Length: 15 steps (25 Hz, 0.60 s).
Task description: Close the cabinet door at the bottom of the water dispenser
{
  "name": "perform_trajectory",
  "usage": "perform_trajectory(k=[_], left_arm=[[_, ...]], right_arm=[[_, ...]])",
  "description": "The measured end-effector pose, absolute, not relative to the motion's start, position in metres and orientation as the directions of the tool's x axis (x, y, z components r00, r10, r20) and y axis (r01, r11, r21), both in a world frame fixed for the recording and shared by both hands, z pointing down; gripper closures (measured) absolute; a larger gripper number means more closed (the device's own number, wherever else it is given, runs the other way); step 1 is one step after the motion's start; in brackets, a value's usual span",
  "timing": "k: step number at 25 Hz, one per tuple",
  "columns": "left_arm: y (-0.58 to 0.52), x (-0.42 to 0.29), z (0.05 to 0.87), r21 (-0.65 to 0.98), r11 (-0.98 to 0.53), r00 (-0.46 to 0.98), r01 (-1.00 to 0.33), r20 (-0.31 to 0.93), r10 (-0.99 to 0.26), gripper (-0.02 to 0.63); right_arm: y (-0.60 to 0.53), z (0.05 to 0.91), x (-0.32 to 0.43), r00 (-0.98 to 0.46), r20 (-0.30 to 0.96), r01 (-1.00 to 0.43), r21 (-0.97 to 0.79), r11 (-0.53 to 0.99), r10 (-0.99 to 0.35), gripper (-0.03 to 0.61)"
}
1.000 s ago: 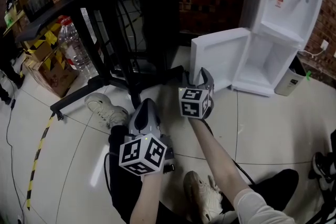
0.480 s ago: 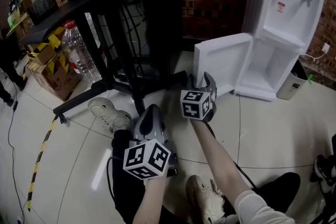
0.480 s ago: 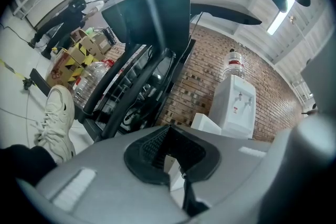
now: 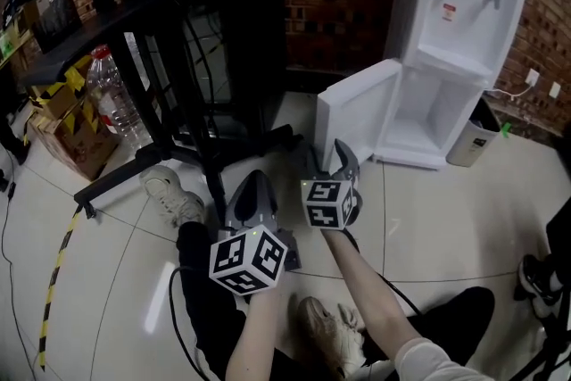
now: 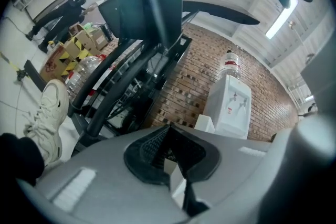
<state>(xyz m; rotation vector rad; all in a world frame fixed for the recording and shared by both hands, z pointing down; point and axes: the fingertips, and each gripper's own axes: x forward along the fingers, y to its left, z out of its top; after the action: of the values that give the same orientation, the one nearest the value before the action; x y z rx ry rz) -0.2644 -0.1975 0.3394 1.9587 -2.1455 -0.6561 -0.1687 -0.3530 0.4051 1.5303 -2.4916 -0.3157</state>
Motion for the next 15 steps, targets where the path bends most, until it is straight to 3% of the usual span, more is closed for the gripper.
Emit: perform_trajectory(k=[15], left_arm=[[-0.248, -0.169, 0.346, 0.244, -0.124, 0.086, -0.962, -0.163, -0.983, 0.6]], right_arm=[[-0.298, 0.407, -0.059, -0.441, 0.028, -0.852, 0.299, 0.429, -0.897, 0.363]])
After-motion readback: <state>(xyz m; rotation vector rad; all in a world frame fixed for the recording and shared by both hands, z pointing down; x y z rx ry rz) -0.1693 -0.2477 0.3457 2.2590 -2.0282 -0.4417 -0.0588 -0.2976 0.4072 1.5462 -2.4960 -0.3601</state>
